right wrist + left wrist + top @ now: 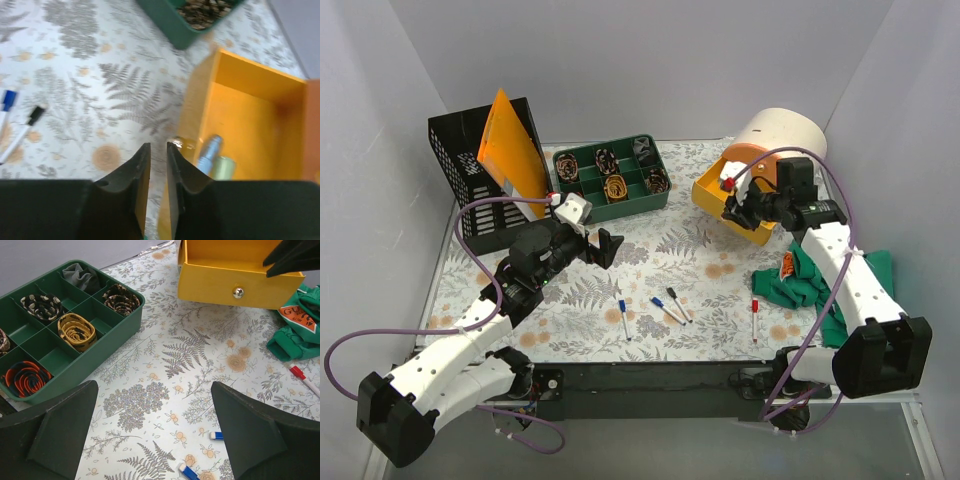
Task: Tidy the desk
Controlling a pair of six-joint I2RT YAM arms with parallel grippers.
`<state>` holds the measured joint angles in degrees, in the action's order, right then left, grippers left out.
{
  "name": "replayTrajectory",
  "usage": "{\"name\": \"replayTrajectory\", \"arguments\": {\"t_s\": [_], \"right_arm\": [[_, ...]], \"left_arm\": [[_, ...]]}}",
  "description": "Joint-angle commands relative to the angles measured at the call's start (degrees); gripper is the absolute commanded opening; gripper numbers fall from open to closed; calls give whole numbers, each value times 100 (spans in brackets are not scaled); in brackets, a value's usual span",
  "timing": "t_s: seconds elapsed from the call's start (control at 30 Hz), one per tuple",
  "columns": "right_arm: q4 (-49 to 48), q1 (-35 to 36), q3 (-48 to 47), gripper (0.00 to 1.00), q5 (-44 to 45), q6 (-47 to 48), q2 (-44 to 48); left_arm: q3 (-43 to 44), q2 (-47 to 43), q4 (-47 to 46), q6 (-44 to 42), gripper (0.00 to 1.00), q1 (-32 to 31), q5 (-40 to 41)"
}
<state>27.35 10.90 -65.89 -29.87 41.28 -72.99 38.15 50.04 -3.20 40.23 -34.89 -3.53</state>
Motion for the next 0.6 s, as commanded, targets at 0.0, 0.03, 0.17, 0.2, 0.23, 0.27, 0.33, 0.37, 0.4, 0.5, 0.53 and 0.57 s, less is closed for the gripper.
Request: {"name": "replayTrajectory", "arguments": {"t_s": [0.0,0.03,0.17,0.2,0.23,0.27,0.33,0.37,0.4,0.5,0.53,0.57], "right_arm": [[798,263,234,16,-1312,908,-4],[789,299,304,13,-1146,900,-48],[745,457,322,4,-487,514,-434],[641,544,322,2,-259,391,-505],[535,580,322,1,309,7,-575],[465,606,305,1,567,-119,-732],[306,633,305,1,972,-321,-857],[253,642,322,1,1348,-522,-953],[157,651,348,1,1526,-594,-980],[-291,659,515,1,2203,-831,-980],[-527,659,559,1,2370,-840,-980],[-686,668,603,1,2737,-884,-937]], "left_arm": [[52,-47,21,-68,98,0,-16],[52,-38,21,-68,98,9,-25],[52,-38,30,-68,98,9,-25],[52,-30,30,-68,98,9,-16],[52,-30,30,-68,98,9,-16],[52,-30,30,-68,98,9,-25],[52,-30,30,-68,98,9,-16],[52,-30,30,-68,98,9,-16],[52,-30,30,-59,98,0,-16],[52,-38,30,-76,98,0,-16],[52,-38,30,-68,98,0,-16],[52,-38,30,-76,98,0,-16]]}}
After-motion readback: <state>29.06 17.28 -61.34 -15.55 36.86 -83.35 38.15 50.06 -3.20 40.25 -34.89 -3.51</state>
